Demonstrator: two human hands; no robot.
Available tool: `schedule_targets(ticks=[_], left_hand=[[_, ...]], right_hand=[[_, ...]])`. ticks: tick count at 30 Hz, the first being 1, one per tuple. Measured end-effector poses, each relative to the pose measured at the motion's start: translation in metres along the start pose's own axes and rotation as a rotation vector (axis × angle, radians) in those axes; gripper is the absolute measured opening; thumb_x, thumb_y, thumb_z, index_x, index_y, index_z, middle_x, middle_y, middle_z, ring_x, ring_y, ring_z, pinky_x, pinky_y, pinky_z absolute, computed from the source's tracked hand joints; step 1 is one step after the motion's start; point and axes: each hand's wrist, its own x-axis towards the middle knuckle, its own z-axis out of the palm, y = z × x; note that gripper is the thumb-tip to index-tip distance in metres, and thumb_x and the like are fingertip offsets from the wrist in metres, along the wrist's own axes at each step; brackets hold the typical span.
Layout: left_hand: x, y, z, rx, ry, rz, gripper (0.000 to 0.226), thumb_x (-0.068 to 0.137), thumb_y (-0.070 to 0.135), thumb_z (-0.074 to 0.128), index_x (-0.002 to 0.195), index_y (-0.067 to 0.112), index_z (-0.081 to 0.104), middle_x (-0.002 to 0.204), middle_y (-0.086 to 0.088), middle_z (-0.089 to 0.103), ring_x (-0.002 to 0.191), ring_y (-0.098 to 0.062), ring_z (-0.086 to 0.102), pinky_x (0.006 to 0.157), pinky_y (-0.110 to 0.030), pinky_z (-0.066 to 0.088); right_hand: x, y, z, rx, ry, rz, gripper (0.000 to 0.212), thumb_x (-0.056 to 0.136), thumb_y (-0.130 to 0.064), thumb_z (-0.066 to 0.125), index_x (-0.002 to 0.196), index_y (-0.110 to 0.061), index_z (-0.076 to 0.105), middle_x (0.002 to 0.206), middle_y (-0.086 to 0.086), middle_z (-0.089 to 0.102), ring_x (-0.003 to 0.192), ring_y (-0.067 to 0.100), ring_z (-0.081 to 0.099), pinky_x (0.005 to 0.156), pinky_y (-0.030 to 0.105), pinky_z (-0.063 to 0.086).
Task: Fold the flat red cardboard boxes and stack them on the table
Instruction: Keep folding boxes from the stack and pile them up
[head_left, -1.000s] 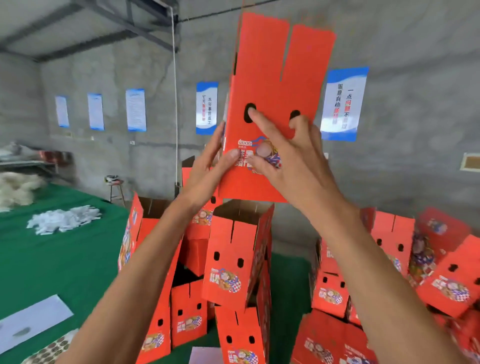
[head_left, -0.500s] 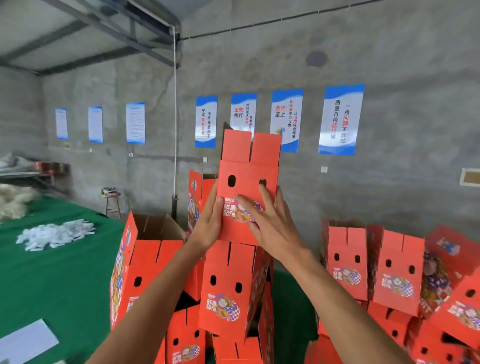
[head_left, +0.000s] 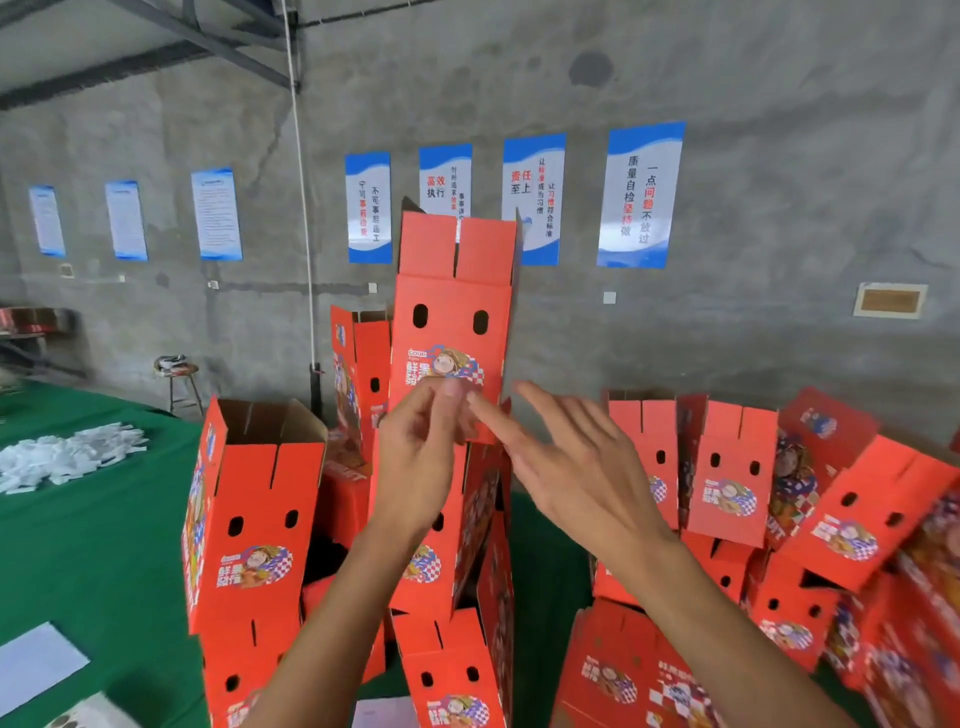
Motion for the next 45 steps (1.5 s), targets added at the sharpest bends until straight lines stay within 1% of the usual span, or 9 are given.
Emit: schedule_targets(ticks=[4, 8, 16, 23, 26, 32, 38, 42, 45], left_hand=[[-0.045, 0.037, 0.044, -0.233, -0.126, -0.143, 0.023, 0.096, 0.028, 0.073, 0.101, 0.005, 0.068, 0.087, 0.0, 0.07, 0.075, -0.01, 0.064, 0.069, -0.021, 0.053], [-0.085, 0.046, 0.061, -0.435, -0.161, -0.269, 0.027, 0.088, 0.012, 0.08, 0.099, -0.008, 0.065, 0.086, -0.018, 0.072, 0.077, -0.027, 0.07, 0.078, -0.036, 0.06], [-0.135, 0.076, 0.099, -0.719, -0.386, -0.322, 0.018, 0.084, 0.03, 0.084, 0.093, 0.016, 0.079, 0.1, -0.005, 0.076, 0.096, -0.019, 0.071, 0.088, -0.031, 0.056], [-0.156, 0.068, 0.134, -0.748, -0.42, -0.42, 0.031, 0.084, 0.034, 0.085, 0.097, 0.007, 0.076, 0.103, -0.016, 0.073, 0.101, -0.034, 0.066, 0.096, -0.048, 0.055], [-0.17, 0.043, 0.152, -0.718, -0.422, -0.481, 0.032, 0.095, 0.028, 0.075, 0.105, -0.002, 0.072, 0.106, -0.018, 0.072, 0.105, -0.034, 0.068, 0.094, -0.042, 0.056], [-0.245, -0.079, 0.171, -0.222, -0.403, -0.894, 0.019, 0.099, 0.03, 0.067, 0.109, 0.019, 0.079, 0.114, -0.002, 0.077, 0.11, -0.026, 0.071, 0.099, -0.05, 0.057], [-0.322, -0.192, 0.166, 0.358, -0.645, -0.852, 0.037, 0.101, 0.018, 0.064, 0.128, 0.042, 0.06, 0.129, 0.002, 0.069, 0.09, -0.025, 0.067, 0.085, -0.044, 0.058], [-0.347, -0.247, 0.163, 0.828, -0.866, -0.99, 0.086, 0.097, 0.045, 0.066, 0.162, 0.011, 0.021, 0.167, -0.014, 0.024, 0.153, -0.036, 0.024, 0.124, -0.054, 0.026], [-0.35, -0.276, 0.159, 0.906, -0.823, -1.046, 0.101, 0.092, 0.053, 0.069, 0.161, 0.004, 0.015, 0.168, -0.015, 0.018, 0.156, -0.033, 0.016, 0.126, -0.049, 0.021]], right_hand=[[-0.033, 0.013, -0.026, -0.08, -0.083, 0.043, 0.076, 0.088, -0.003, 0.07, 0.148, -0.04, 0.043, 0.155, 0.015, 0.05, 0.105, 0.033, 0.066, 0.106, 0.047, 0.048], [-0.072, 0.029, -0.064, -0.162, -0.074, -0.024, 0.045, 0.1, -0.001, 0.053, 0.128, -0.034, 0.041, 0.164, 0.016, 0.034, 0.12, 0.036, 0.065, 0.113, 0.055, 0.043], [-0.123, 0.049, -0.129, -0.354, -0.016, -0.06, 0.071, 0.097, -0.001, 0.066, 0.148, -0.047, 0.048, 0.165, 0.023, 0.024, 0.143, 0.037, 0.048, 0.114, 0.054, 0.041], [-0.156, 0.065, -0.145, -0.374, -0.05, -0.015, 0.057, 0.1, -0.003, 0.06, 0.139, -0.044, 0.057, 0.168, 0.019, 0.021, 0.145, 0.034, 0.045, 0.119, 0.052, 0.037], [-0.188, 0.069, -0.13, -0.24, -0.204, 0.049, 0.061, 0.103, -0.004, 0.049, 0.154, -0.036, 0.04, 0.169, 0.015, 0.024, 0.147, 0.032, 0.043, 0.12, 0.051, 0.035], [-0.327, 0.068, -0.08, 0.107, -0.77, 0.737, 0.066, 0.105, -0.038, 0.056, 0.162, -0.038, 0.024, 0.151, -0.003, 0.056, 0.134, 0.017, 0.057, 0.108, 0.037, 0.049], [-0.464, 0.043, -0.024, 0.369, -0.959, 1.467, 0.072, 0.104, -0.045, 0.056, 0.164, -0.026, 0.022, 0.16, 0.006, 0.043, 0.142, 0.024, 0.048, 0.116, 0.043, 0.041], [-0.525, 0.021, 0.005, 0.531, -0.909, 1.809, 0.072, 0.098, -0.027, 0.071, 0.157, -0.01, 0.033, 0.134, 0.016, 0.061, 0.126, 0.033, 0.057, 0.11, 0.048, 0.046], [-0.552, 0.017, 0.019, 0.37, -0.969, 1.868, 0.059, 0.091, -0.037, 0.073, 0.141, -0.012, 0.053, 0.124, 0.014, 0.06, 0.118, 0.033, 0.059, 0.098, 0.045, 0.054]])
